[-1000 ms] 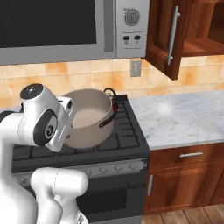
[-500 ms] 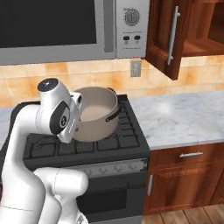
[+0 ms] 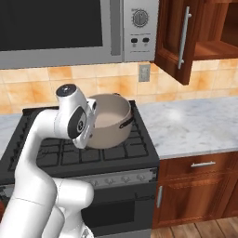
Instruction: Pick the kettle from the cabinet and place it on a stove burner. Then pick the pot from the counter and place it on another stove burner. Finally, turn both burners on.
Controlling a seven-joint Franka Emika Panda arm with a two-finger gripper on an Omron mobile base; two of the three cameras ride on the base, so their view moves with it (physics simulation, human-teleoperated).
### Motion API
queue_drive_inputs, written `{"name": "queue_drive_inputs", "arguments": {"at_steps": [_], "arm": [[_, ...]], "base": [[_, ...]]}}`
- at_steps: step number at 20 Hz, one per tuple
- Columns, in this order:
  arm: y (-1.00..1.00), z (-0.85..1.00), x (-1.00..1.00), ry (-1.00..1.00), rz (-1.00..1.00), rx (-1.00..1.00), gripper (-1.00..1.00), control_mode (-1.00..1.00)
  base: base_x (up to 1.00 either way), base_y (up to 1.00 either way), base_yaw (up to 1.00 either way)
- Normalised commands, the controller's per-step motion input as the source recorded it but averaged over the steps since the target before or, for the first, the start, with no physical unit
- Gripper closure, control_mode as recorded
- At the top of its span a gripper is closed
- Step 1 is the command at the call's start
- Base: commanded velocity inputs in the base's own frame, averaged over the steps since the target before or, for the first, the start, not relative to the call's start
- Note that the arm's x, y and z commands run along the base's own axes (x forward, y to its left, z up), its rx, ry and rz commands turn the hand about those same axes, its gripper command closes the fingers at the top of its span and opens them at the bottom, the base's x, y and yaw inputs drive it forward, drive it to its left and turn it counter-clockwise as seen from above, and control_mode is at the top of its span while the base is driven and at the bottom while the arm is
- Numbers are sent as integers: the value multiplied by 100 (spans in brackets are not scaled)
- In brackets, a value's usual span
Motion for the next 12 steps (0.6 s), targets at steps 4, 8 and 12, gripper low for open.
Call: {"name": "queue_drive_inputs", "arguments": {"at_steps": [4,8,12], "arm": [[-18,-29,18,0,2,0,100,-100],[-16,-29,12,0,3,0,100,-100],[-17,-34,16,0,2,0,100,-100]], "base": [[0,0,0],[0,0,0],[0,0,0]]}}
